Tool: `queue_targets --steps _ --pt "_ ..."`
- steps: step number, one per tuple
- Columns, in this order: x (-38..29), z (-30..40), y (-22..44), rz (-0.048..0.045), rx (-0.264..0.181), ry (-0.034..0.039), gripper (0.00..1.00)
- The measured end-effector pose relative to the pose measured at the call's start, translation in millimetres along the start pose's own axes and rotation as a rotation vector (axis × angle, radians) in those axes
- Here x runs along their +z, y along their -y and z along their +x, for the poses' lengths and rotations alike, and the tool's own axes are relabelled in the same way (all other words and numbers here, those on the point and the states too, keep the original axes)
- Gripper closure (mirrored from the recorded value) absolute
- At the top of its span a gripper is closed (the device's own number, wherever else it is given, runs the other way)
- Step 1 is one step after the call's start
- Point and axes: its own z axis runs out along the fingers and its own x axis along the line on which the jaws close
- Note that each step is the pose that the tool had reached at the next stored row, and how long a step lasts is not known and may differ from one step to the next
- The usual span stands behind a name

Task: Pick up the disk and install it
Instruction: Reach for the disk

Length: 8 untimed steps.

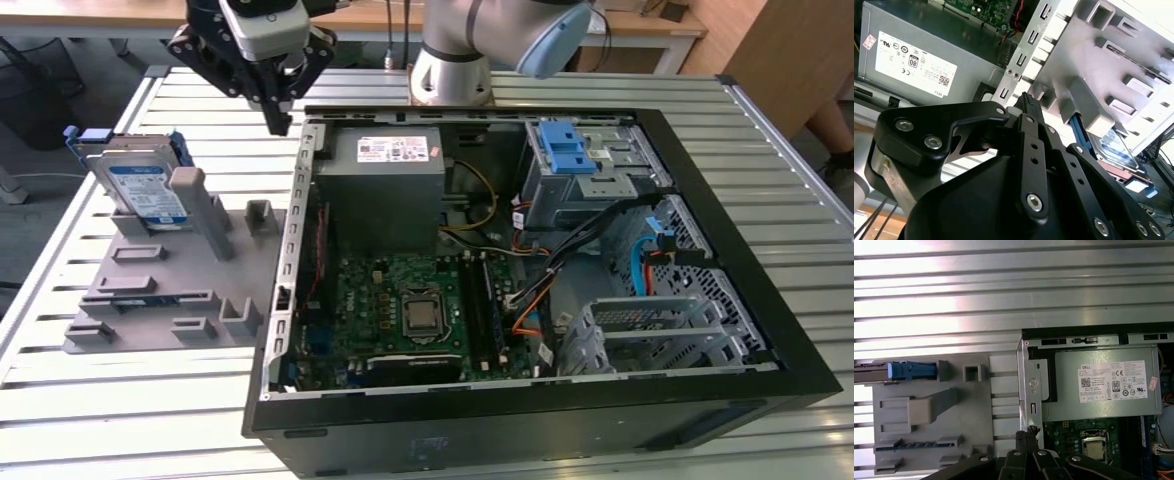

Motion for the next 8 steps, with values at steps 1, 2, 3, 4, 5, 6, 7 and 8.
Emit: queue_targets --steps 1,2,3,4,5,6,7,8 --pt "0.0 0.7 0.0 0.0 0.0 0.0 0.89" --pt "0.0 1.4 0.0 0.0 0.0 0.0 0.89" --pt "0.0 2.3 0.0 0.0 0.0 0.0 0.89" --pt "0.0 3.0 -0.1 0.0 0.0 0.0 0.89" --pt "0.0 3.9 -0.1 0.0 0.0 -0.0001 0.89" --pt "0.0 4.7 -0.1 0.0 0.0 0.0 0.89" --pt "-0.1 5.5 -0.1 0.0 0.0 0.0 0.89" --pt "0.0 6.3 -0.1 -0.0001 0.0 0.0 0.89"
